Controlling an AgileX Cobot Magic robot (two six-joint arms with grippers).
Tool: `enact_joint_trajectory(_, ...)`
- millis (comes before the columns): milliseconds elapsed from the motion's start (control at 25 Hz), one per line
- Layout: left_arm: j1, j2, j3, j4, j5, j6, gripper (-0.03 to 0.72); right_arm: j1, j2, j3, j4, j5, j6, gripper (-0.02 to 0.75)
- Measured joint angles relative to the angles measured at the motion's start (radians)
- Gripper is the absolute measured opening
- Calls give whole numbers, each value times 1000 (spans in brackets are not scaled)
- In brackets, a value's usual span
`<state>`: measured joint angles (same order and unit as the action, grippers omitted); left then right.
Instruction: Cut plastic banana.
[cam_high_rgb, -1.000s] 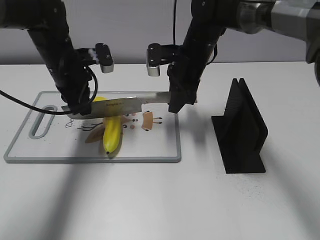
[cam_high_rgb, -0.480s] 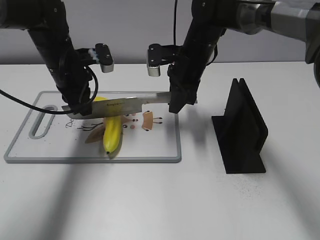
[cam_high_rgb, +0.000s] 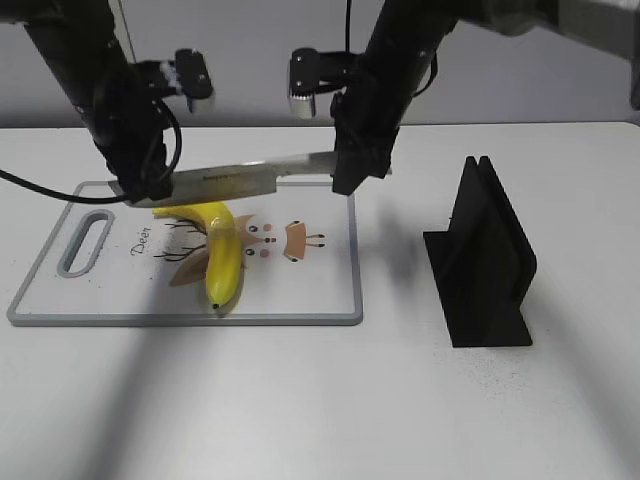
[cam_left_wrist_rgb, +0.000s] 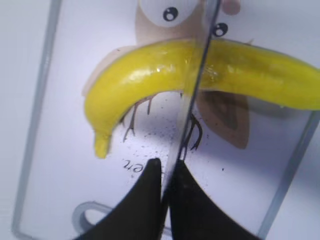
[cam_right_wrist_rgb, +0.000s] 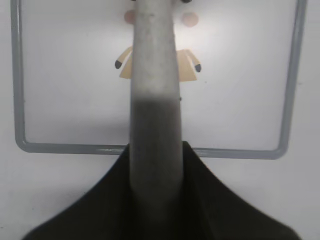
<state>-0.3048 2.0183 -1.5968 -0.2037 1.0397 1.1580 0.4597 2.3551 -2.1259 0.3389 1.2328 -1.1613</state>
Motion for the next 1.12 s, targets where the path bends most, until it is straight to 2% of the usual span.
enact_joint_trajectory(360,0,-88,0,-6,6,0,12,0,-74,-5,-4,1,1,167)
enact_joint_trajectory(440,1,-89,0,-11,3,-5,41,0,-76,-5,-5,1,2,167)
enact_joint_trajectory(520,1,-89,0,-34,-11,-15,120,0,-76,-5,2,1,11,166)
enact_joint_trajectory(560,1,-92,0,-53,-13,-16,190,1,-76,-5,7,1,16,163)
enact_joint_trajectory(760,-2,-128,0,-123,-13,-24,607,3,-76,-5,18,-3,54,161)
enact_joint_trajectory(840,-2,-156,0,-128,-17,-35,655,3,-80,-4,18,-5,58,161)
enact_joint_trajectory(1000,-1,-217,0,-102,-41,-103,658,3,-120,27,15,-7,64,160)
enact_joint_trajectory(1120,0,-266,0,-45,-49,-215,656,3,-172,70,15,-7,86,160)
